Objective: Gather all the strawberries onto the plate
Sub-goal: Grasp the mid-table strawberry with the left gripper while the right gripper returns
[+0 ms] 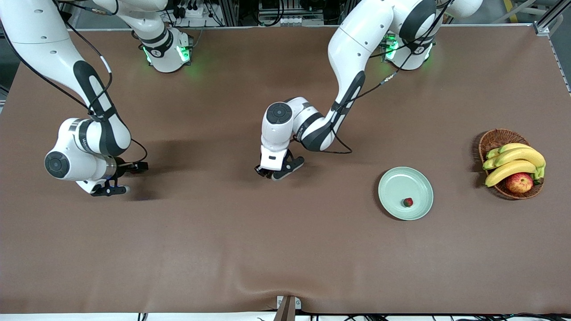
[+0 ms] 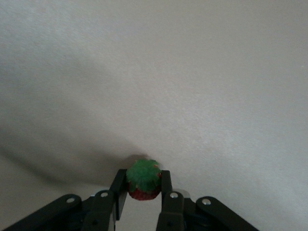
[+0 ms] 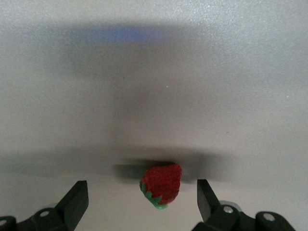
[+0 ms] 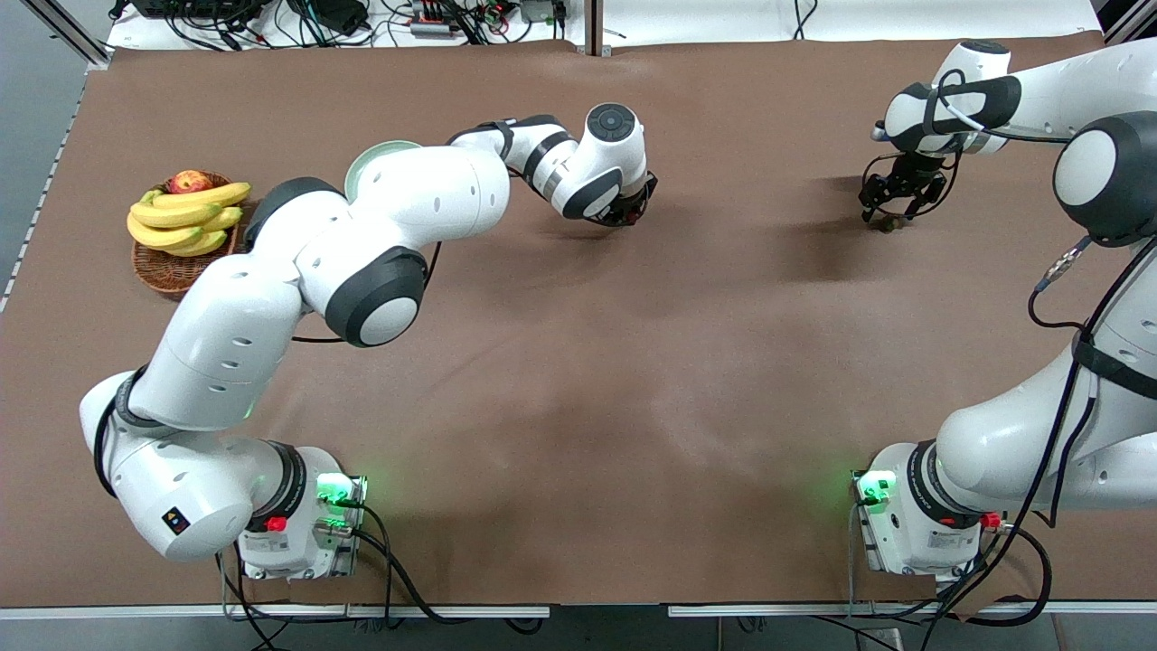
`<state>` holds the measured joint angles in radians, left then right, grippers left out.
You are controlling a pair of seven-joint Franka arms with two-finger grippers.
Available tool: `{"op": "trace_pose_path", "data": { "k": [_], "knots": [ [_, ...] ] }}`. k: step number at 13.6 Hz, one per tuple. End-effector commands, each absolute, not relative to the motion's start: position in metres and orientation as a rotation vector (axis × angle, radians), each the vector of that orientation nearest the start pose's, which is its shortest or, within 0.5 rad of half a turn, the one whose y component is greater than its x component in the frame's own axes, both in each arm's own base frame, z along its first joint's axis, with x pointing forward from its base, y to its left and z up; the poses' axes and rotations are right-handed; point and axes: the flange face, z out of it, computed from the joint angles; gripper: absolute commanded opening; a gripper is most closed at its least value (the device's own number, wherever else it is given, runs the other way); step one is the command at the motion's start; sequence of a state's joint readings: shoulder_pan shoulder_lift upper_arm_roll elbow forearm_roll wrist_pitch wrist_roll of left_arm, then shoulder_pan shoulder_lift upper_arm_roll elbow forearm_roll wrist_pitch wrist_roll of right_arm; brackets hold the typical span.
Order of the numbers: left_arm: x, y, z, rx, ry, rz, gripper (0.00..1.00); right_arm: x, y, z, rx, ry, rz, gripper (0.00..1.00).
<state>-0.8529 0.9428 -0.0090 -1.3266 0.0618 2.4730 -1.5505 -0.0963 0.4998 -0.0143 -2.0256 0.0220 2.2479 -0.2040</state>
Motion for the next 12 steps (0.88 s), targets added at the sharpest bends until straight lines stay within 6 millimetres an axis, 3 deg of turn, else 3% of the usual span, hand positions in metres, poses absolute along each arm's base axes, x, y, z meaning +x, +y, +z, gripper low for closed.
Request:
{"op": "trace_pose_path", "data": {
  "k": [1, 3, 5, 8, 9, 12],
  "knots": [
    [0.517, -0.557, 0.219, -3.073, -1.144, -0.180, 0.00, 0.552, -0.075, 0.176, -3.065, -0.132, 0.393, 0.96],
    [0.564, -0.511, 0.255, -2.953, -1.429, -0.203, 0.00, 0.552, -0.076, 0.176, -3.062, -0.162, 0.390, 0.88],
    [0.615, -0.436, 0.285, -2.742, -1.676, -0.225, 0.00, 0.553, -0.076, 0.177, -3.060, -0.188, 0.384, 0.79],
    [0.676, -0.314, 0.295, -2.508, -1.881, -0.191, 0.00, 0.554, -0.076, 0.177, -3.064, -0.190, 0.371, 0.58],
    [0.685, -0.281, 0.295, -2.449, -1.925, -0.173, 0.00, 0.555, -0.075, 0.178, -3.067, -0.192, 0.362, 0.55],
    [0.696, -0.211, 0.287, -2.347, -2.014, -0.112, 0.00, 0.559, -0.075, 0.180, -3.074, -0.199, 0.333, 0.38]
  ]
}}
